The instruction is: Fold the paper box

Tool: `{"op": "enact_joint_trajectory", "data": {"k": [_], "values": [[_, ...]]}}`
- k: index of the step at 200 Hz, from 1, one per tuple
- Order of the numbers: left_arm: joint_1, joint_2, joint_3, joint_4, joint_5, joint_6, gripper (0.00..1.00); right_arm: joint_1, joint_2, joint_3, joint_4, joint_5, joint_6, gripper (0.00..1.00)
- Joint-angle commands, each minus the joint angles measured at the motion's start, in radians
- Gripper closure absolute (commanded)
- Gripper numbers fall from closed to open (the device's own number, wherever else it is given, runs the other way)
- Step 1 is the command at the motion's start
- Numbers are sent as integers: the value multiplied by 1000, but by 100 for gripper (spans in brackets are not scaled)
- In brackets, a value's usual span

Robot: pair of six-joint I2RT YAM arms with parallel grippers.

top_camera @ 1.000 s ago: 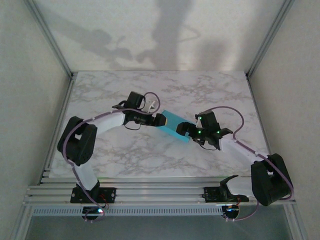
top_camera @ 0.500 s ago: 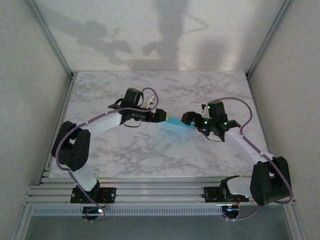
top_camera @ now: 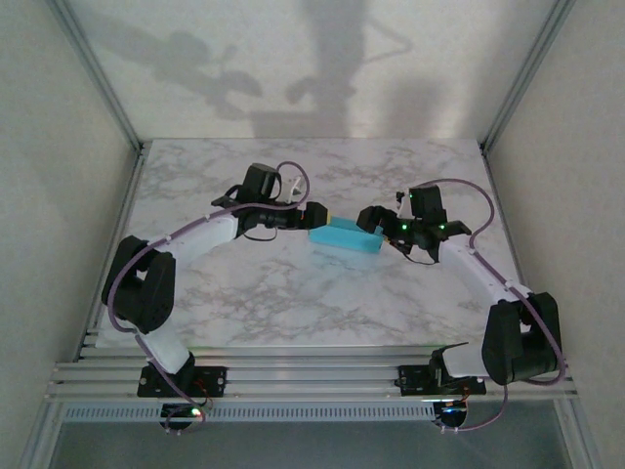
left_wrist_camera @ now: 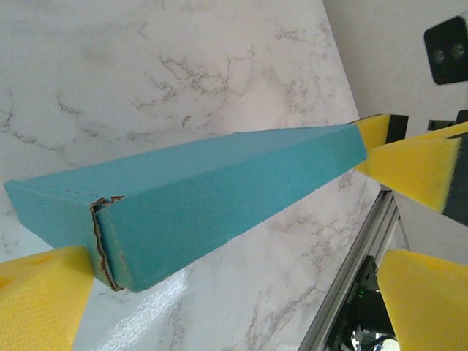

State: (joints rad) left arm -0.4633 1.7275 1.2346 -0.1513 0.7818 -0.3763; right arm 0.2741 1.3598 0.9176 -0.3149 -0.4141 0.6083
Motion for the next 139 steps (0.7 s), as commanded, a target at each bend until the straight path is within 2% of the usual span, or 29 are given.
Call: {"op": "enact_joint_trajectory", "data": {"k": [1, 55, 65, 114, 139], "values": [[-9, 18, 41, 16, 8, -30, 1, -8, 17, 32, 5, -49, -22, 1], [-5, 61, 49, 4, -16, -41, 1, -23, 62, 38, 12, -51, -38, 1], [-3, 67, 51, 2, -22, -40, 1, -23, 70, 41, 14, -51, -43, 4], [3, 99, 72, -15, -49, -37, 15, -24, 101, 48, 10, -38, -57, 9], [6, 120, 83, -30, -57, -37, 19, -23, 112, 50, -2, -25, -66, 12]]}}
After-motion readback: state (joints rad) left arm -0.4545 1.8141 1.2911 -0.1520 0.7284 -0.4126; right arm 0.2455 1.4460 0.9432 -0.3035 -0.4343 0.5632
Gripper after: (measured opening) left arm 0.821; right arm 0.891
